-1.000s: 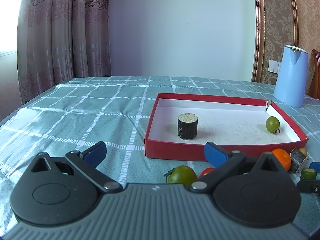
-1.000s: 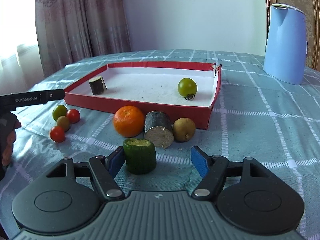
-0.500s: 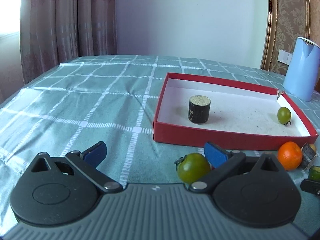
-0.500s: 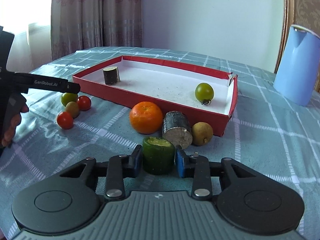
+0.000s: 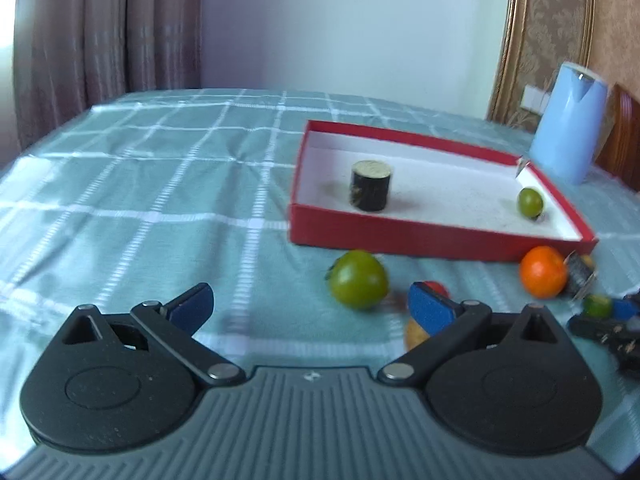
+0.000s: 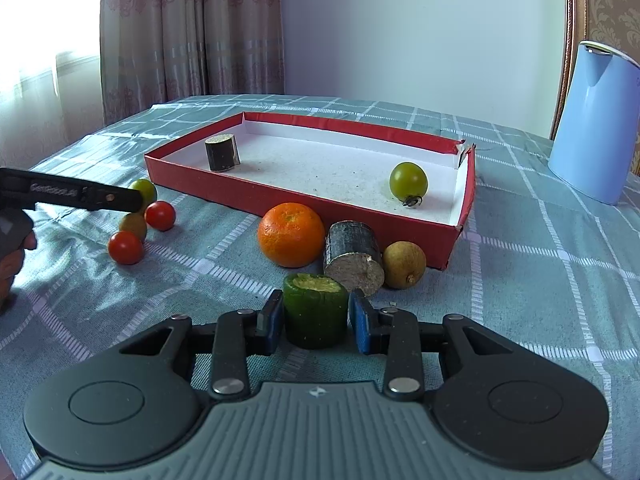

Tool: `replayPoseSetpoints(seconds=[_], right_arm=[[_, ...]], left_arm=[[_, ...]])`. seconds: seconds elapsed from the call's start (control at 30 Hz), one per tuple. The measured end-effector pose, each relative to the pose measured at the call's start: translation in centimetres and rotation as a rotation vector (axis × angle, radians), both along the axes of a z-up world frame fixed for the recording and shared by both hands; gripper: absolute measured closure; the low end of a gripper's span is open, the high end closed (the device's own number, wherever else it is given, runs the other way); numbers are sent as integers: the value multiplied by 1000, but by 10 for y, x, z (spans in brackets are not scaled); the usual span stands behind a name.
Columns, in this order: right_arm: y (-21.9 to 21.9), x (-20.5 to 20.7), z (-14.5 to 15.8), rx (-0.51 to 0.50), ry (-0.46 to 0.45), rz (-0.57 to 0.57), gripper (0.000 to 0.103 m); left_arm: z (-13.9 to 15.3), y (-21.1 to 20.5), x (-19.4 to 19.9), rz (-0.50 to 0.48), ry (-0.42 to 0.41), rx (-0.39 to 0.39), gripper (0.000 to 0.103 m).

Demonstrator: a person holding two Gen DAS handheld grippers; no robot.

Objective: Organize fruits
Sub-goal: 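Grasp a green cucumber piece with the right tool while the left tool grasps a green tomato, then lower both held pieces into the red box and open both tools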

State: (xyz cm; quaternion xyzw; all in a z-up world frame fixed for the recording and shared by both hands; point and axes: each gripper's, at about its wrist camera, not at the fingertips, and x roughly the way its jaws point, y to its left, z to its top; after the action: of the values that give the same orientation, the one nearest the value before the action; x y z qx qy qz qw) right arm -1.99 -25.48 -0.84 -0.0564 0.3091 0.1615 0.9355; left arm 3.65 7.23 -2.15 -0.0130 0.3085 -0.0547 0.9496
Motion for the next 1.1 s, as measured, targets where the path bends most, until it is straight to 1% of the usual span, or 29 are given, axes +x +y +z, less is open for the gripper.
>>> replayPoseSetpoints(seconds=[0.07,0.13,0.27,0.3,0.33,0.4,0.43,0.5,0.57,0.63,0.7,0.77,0.87,1.1], right_arm=[[0,0,0,1,0,0,69],[0,0,0,1,0,0,69],[0,0,0,0,0,0,69],[0,0,0,0,0,0,69],[0,0,0,1,1,0,69],[0,0,0,0,0,0,69],[0,0,0,-1,-1,0,69],[0,-1,0,1,-1,-1,69],[0,-1,0,2,0,0,69],[0,0,0,4,0,0,69],[-1,0,1,8,0,0,69],[-1,-1,1,11,-4,2,72],[-2,-2,1,21,-4,-6,72],[-7,-8,4,51,-36,-19,72]], left_arm=[[-2,0,2,4,11,29,2],[-3,-3,8,3,29,33,2],[-2,-14,20,-20,33,53,4],[-3,-17,23,-34,37,57,11],[-3,-19,24,-53,38,53,15],[-3,-22,21,-80,23,53,34],[-3,-24,19,-96,16,52,39],[-3,-27,15,-136,2,43,62],[-3,-31,12,-168,-9,46,72],[-3,-33,11,-164,-16,58,72],[-3,-30,12,-162,-11,34,73],[-3,-26,11,-151,-8,7,73],[-2,-22,7,-123,-14,3,73],[1,-18,-5,-112,-36,-8,73]])
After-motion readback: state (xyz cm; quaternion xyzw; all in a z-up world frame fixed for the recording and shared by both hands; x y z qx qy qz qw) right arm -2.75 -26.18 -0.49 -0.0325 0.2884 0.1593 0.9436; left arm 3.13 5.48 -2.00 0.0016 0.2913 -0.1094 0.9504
